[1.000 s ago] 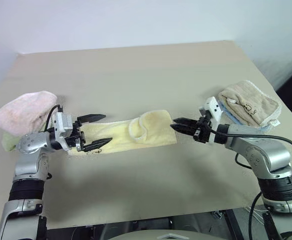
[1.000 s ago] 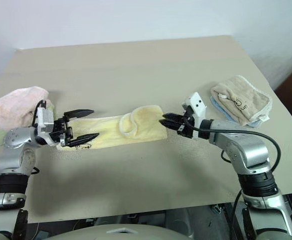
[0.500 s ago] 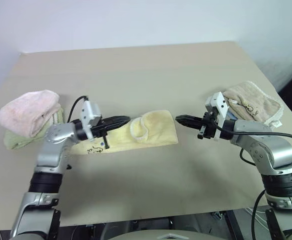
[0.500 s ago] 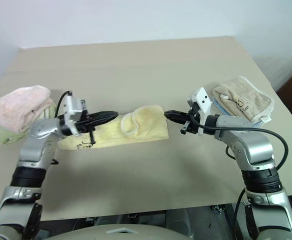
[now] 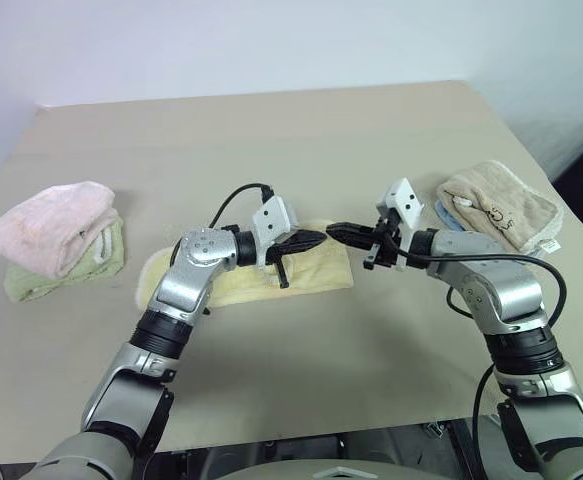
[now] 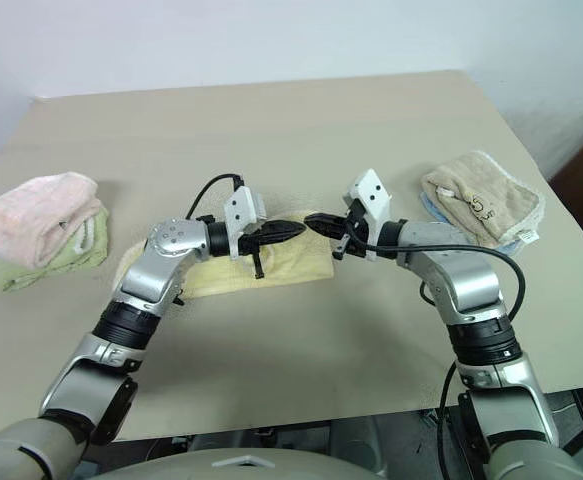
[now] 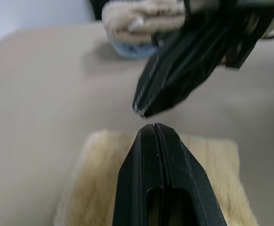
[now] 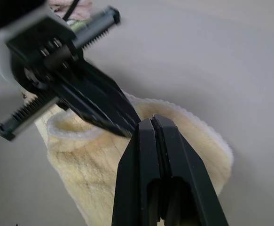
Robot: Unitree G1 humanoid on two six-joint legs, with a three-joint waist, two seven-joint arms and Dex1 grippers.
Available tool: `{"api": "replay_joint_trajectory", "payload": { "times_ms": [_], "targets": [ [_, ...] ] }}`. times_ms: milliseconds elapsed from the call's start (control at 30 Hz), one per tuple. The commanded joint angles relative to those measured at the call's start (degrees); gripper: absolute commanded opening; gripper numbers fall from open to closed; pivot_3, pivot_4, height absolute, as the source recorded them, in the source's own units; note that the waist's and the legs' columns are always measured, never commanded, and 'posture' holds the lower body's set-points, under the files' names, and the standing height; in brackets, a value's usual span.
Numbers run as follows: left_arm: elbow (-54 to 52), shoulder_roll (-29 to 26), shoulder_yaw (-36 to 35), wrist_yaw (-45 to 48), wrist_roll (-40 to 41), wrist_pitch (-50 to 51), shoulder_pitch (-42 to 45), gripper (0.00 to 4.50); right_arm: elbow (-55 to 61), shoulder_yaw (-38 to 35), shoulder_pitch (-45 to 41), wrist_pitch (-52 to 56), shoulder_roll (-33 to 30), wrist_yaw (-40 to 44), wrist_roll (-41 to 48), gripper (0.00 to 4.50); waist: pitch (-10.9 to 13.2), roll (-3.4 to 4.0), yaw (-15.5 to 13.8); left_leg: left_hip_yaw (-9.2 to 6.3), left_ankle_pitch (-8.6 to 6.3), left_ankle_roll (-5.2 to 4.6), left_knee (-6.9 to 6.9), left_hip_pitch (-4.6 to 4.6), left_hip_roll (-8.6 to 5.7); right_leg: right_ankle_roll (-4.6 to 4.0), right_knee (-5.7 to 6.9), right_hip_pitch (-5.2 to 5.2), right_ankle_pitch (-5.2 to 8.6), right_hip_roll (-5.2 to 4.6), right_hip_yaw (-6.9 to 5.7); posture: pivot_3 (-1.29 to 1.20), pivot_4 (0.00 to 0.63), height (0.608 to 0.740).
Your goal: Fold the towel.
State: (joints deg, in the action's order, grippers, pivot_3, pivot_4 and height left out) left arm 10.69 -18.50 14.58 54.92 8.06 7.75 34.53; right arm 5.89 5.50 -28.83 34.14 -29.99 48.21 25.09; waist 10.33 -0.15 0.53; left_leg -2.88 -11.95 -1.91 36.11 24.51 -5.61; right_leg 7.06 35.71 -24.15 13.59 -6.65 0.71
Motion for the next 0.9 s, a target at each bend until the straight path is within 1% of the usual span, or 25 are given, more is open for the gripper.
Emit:
{"api": "replay_joint_trajectory", "payload": {
  "times_ms": [33,167,300,533,900],
  "targets": [
    [-1.10,-1.64,0.53,0.78,-1.19,1.06,0.98,0.02,0.83,-0.41,-1.53,-1.22,0.59,0.33,-0.14,0.00,0.00,0.00,0.00,0.00,0.00,0.00,0.01,0.00,0.00,0.00,0.04,0.00,0.00,0.00,0.00,0.00,0.150,0.728],
    [-1.99,-4.25,1.75,1.50,-3.04,3.70,-0.47,0.02,0.95,-0.34,-1.47,-1.15,0.80,0.37,-0.16,0.00,0.00,0.00,0.02,0.00,0.00,0.00,0.04,-0.01,-0.03,0.00,0.12,-0.04,0.00,-0.01,0.00,0.00,0.150,0.728],
    [-2.44,-4.81,1.89,1.18,-3.51,4.48,-1.38,0.02,1.27,0.27,-1.30,-1.05,0.59,0.67,-0.53,0.00,0.00,0.00,-0.03,0.00,0.00,0.00,0.05,-0.01,-0.05,0.00,0.21,-0.08,0.00,-0.03,0.00,0.00,0.150,0.728],
    [-5.47,-7.81,1.16,2.92,-2.93,5.34,-3.79,0.02,-1.81,4.21,-1.31,-1.70,-1.54,3.27,-5.17,0.00,0.00,0.00,0.07,0.00,0.00,0.01,0.05,-0.01,-0.06,0.00,0.28,-0.13,0.00,-0.06,0.00,0.00,0.150,0.728],
    [-8.91,-17.37,-2.70,6.84,-1.26,4.81,-9.40,0.02,-7.01,7.22,-3.71,-1.62,0.08,4.65,-9.00,0.00,0.00,0.00,0.19,0.00,-0.04,0.10,0.05,-0.02,-0.05,-0.01,0.31,-0.17,0.01,-0.08,0.01,0.00,0.150,0.728]
  ]
}}
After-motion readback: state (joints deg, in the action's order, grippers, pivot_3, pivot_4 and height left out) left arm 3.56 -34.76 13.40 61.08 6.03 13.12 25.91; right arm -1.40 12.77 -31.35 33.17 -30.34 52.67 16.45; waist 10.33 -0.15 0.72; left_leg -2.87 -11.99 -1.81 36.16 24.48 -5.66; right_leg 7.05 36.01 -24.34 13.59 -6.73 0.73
